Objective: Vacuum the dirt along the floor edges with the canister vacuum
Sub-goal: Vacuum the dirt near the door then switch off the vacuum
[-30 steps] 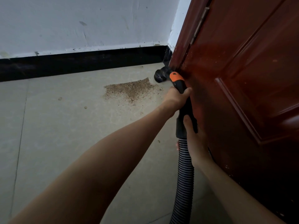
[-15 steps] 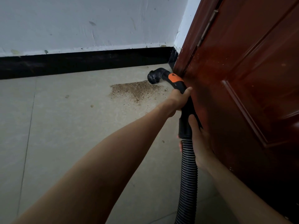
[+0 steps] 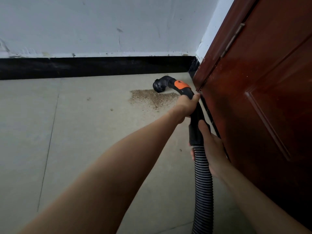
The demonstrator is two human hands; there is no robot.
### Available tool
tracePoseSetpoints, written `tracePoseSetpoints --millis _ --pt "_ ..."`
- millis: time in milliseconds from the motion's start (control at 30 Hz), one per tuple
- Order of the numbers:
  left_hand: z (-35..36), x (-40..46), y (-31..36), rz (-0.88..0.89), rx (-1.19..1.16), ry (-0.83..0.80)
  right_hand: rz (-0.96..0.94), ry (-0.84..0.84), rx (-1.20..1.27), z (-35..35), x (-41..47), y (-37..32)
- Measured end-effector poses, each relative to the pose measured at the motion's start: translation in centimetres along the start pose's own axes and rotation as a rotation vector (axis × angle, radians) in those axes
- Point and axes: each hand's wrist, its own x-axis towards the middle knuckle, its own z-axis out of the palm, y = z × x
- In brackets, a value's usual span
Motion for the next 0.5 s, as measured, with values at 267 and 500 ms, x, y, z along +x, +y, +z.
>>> tracePoseSetpoints --millis 267,500 --pt "-1.3 -0.1 -0.1 -0.022 -0.04 0.026 -0.011 -0.021 -0.045 0.9 -0.5 -0.8" --pt "-2.5 -0.3 -0.2 -0.023 -0.052 0.047 -0.021 -0.051 -0.063 1.5 -0.9 -1.3"
